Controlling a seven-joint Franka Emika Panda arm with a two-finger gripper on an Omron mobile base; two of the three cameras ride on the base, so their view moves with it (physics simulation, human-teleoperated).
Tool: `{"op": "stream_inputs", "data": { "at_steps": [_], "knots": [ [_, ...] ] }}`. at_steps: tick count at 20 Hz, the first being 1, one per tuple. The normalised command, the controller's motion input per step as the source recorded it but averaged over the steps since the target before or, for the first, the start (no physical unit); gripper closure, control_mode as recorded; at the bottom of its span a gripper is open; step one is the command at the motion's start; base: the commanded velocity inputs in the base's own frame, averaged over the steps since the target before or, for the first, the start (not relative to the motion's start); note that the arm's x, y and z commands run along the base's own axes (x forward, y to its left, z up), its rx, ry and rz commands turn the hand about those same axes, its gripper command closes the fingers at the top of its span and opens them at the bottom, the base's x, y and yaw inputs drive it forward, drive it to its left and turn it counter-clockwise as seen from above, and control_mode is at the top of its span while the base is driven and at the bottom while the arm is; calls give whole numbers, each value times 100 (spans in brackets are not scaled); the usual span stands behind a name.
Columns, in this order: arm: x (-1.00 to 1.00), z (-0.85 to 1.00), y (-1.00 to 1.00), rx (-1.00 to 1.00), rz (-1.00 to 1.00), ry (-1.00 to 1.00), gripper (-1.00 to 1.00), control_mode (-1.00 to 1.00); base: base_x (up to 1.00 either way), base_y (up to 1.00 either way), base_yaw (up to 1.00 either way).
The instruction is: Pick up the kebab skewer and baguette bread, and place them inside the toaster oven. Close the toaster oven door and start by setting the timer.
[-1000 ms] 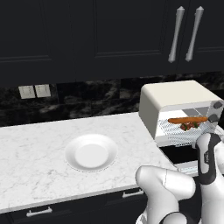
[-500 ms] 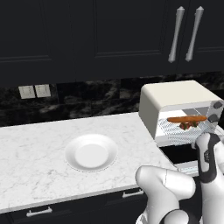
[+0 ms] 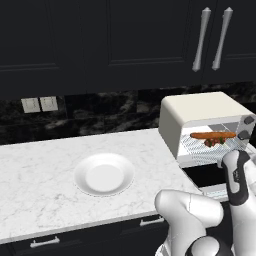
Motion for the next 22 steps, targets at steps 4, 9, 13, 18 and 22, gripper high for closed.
{"op": "stream_inputs", "data": {
  "at_steps": [4,9,13,18,22],
  "knots": [
    [8,0,7,0,0,-10,-100,-100,0,0,0],
    [5,0,4,0,0,-9,-100,-100,0,0,0],
    [12,-1,1,0,0,-1,-100,-100,0,0,0],
    [24,0,3,0,0,0,-100,-100,0,0,0],
    [20,0,4,0,0,0,-100,-100,0,0,0]
  ]
}}
